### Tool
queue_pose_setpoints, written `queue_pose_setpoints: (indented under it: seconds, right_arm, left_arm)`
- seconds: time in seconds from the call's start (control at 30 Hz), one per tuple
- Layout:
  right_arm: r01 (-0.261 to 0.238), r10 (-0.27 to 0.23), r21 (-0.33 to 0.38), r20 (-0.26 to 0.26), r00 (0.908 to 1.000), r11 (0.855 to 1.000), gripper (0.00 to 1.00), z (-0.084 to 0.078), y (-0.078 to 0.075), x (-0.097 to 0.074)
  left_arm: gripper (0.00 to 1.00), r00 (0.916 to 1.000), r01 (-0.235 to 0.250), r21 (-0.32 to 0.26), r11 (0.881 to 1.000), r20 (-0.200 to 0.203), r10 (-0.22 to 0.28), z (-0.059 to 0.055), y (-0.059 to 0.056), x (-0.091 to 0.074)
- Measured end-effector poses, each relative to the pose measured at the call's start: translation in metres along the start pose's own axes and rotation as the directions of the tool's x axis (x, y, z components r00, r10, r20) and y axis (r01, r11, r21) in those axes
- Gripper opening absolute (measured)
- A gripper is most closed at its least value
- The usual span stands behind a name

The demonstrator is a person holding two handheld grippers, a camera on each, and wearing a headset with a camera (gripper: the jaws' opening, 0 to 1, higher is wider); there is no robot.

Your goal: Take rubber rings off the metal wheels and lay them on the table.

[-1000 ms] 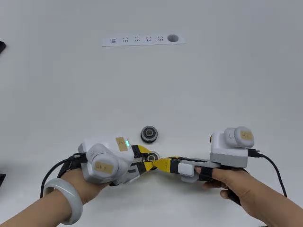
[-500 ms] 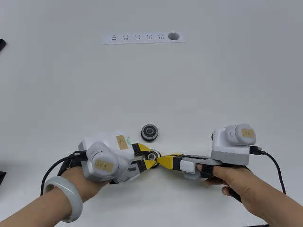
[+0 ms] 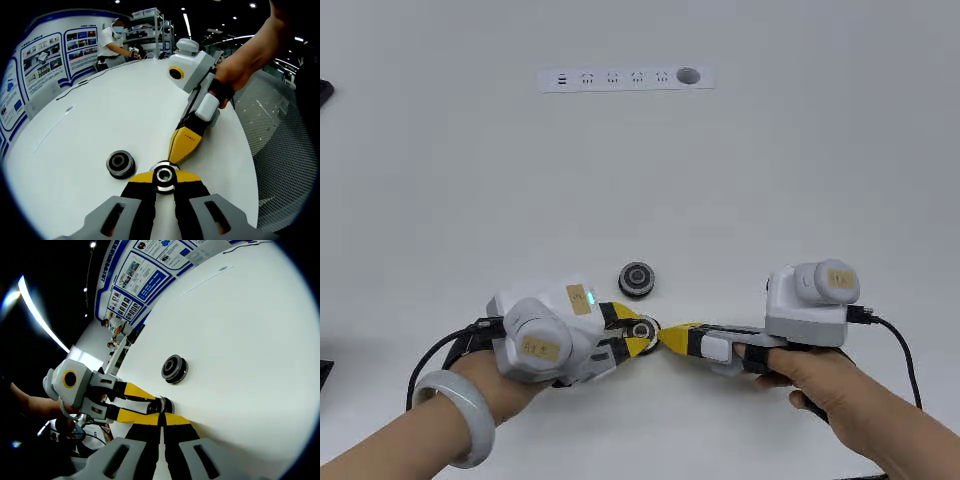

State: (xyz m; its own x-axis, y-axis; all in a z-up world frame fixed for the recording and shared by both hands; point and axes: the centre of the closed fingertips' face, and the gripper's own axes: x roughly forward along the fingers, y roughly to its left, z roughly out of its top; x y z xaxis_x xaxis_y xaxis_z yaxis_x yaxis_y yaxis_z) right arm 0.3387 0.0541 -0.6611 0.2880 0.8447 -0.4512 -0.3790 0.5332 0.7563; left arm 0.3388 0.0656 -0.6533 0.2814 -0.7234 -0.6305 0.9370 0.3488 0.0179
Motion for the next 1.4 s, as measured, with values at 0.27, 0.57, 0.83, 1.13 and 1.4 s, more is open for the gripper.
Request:
queue_pose_setpoints:
  seconds: [0.27, 0.57, 0.83, 1.13, 1.4]
  right_arm:
    - [0.004, -0.004, -0.015, -0.003, 1.0, 1.0, 0.02, 0.0, 0.0, 0.0]
    - [0.006, -0.006, -0.009, 0.002, 1.0, 1.0, 0.02, 0.001, 0.001, 0.0]
    - [0.001, -0.001, 0.004, 0.008, 1.0, 1.0, 0.01, 0.002, 0.005, 0.001]
    - [-0.016, 0.015, 0.012, 0.015, 0.9998, 1.0, 0.01, 0.003, 0.011, 0.003]
    - [-0.054, 0.054, -0.002, 0.023, 0.9983, 0.999, 0.02, 0.009, 0.025, 0.005]
  left_arm:
    - [0.12, 1.0, 0.0, 0.001, 1.0, -0.002, 0.0, 0.0, 0.0, 0.0]
    - [0.12, 1.0, 0.001, 0.002, 1.0, -0.005, -0.001, 0.0, 0.0, 0.0]
    - [0.12, 1.0, 0.002, 0.004, 1.0, -0.005, -0.002, 0.0, 0.0, 0.0]
    - [0.12, 1.0, 0.001, 0.005, 1.0, -0.006, -0.001, 0.0, 0.0, 0.0]
    - [0.12, 1.0, 0.001, 0.006, 1.0, -0.005, -0.001, 0.0, 0.0, 0.0]
